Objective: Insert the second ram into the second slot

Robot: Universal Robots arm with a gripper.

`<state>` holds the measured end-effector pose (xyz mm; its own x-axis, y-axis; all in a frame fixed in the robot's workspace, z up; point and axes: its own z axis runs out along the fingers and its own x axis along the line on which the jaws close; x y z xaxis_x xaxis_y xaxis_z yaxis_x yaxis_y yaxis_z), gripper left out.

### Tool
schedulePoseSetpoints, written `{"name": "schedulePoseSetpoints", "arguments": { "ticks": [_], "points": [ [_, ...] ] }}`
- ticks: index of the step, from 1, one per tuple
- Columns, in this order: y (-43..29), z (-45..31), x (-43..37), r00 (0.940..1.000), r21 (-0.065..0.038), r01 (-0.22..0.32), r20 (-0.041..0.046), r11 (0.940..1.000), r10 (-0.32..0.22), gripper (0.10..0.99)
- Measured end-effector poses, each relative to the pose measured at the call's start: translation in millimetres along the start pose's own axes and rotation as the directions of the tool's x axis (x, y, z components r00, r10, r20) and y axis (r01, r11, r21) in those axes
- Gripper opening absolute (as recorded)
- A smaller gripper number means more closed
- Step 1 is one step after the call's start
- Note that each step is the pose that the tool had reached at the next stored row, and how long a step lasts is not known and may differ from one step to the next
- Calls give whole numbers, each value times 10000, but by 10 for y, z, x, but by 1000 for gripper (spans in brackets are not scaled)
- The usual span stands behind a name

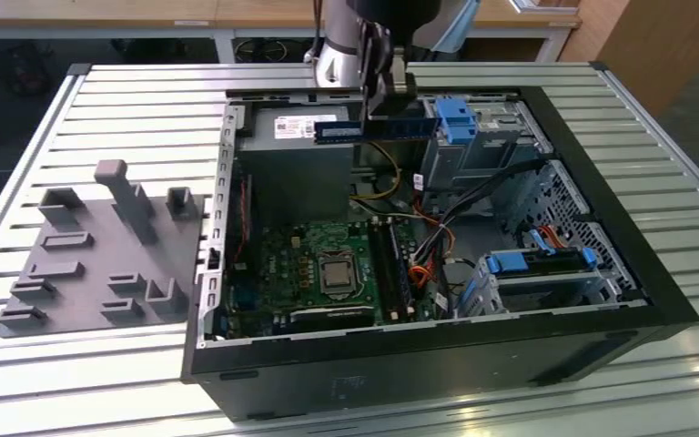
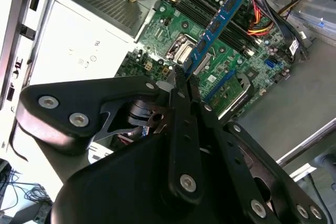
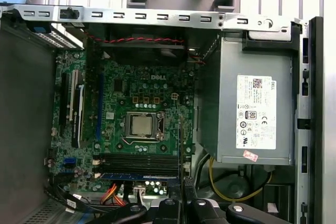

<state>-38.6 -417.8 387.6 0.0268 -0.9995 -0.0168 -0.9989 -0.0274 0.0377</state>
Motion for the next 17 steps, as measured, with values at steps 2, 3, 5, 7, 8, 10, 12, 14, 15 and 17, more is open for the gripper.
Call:
{"name": "schedulePoseSetpoints", "arguments": {
  "ticks": [2, 3, 5, 7, 8, 10, 12, 14, 15, 17],
  "points": [
    [0, -1, 22, 10000, 0, 0, -1, 10000, 0, 137],
    [1, -1, 33, 10000, 0, 1, 0, 10000, -1, 137],
    [2, -1, 56, 10000, 0, 0, -1, 10000, 0, 137],
    [2, -2, 82, 10000, 0, 1, -1, 10000, -1, 137],
    [3, -2, 94, 10000, 0, 1, 0, 10000, -1, 137],
    [3, -2, 118, 10000, 0, 0, 0, 10000, 0, 137],
    [4, -2, 142, 10000, 0, 0, 0, 10000, 0, 137],
    [5, -2, 167, 10000, 0, 0, 0, 10000, 0, 137],
    [5, -3, 179, 10000, 0, 0, 0, 10000, 0, 137],
    [6, -3, 203, 10000, 0, 0, 0, 10000, 0, 137]
  ]
}}
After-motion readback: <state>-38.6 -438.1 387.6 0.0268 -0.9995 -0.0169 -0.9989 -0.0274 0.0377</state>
